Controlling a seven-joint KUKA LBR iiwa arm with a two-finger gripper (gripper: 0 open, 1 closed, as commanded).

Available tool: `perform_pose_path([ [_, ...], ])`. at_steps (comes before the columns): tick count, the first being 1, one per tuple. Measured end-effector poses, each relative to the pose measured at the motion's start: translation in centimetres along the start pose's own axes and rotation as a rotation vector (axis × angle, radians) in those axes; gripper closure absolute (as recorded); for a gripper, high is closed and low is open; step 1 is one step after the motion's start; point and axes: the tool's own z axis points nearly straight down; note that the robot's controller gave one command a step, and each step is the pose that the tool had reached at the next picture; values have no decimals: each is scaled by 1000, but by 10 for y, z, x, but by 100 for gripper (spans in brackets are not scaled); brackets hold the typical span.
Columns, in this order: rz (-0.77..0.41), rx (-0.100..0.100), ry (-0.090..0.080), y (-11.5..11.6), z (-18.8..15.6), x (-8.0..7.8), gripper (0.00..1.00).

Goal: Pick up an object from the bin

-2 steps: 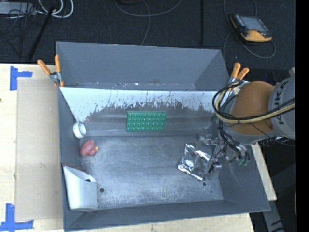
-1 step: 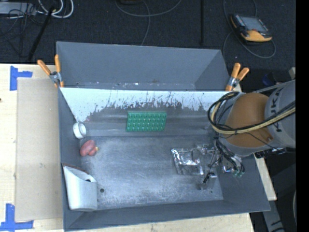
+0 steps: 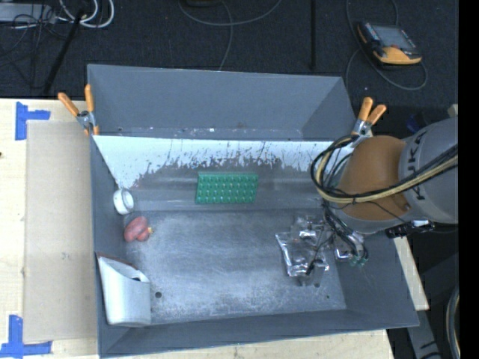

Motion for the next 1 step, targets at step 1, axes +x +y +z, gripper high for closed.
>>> perform_pose_path([
  [1, -4, 1, 2, 0, 0, 0, 100],
])
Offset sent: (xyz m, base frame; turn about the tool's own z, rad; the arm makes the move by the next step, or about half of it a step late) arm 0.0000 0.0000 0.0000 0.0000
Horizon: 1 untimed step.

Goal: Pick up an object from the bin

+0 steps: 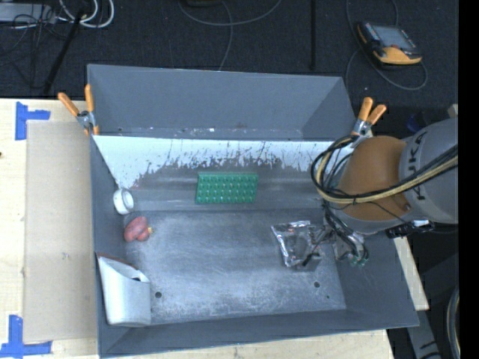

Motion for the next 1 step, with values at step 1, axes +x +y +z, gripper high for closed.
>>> perform_pose_path([
  [1, -6, 2, -9, -7, -110, -7, 100],
])
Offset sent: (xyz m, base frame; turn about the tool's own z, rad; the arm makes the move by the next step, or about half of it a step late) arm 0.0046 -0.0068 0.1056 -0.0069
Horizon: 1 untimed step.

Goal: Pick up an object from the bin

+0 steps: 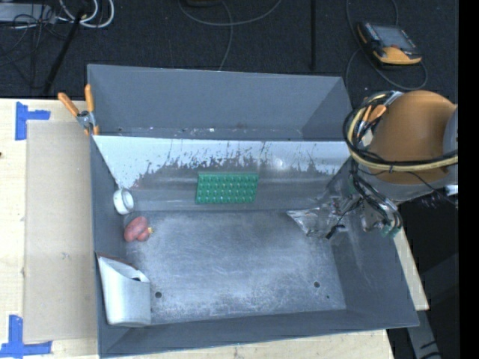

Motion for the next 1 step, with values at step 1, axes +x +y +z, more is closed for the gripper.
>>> perform_pose_path([
  [1, 17, -1, 1, 3, -63, -9, 100],
])
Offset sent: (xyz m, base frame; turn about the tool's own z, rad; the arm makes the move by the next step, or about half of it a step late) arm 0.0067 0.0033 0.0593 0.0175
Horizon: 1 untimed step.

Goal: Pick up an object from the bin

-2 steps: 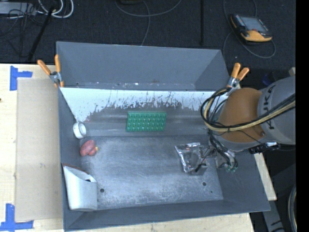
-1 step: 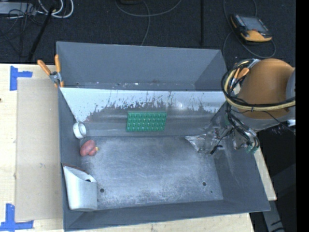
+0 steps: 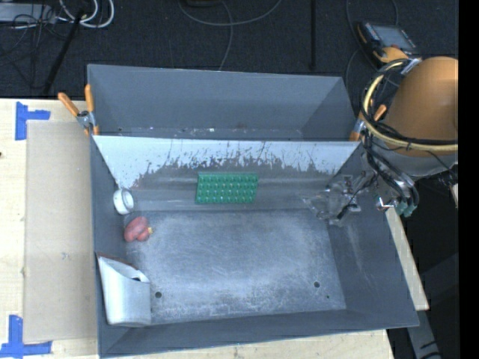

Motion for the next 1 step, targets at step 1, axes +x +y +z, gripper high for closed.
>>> perform_pose_path([
  [1, 53, -1, 9, 15, 24, -2, 100],
])
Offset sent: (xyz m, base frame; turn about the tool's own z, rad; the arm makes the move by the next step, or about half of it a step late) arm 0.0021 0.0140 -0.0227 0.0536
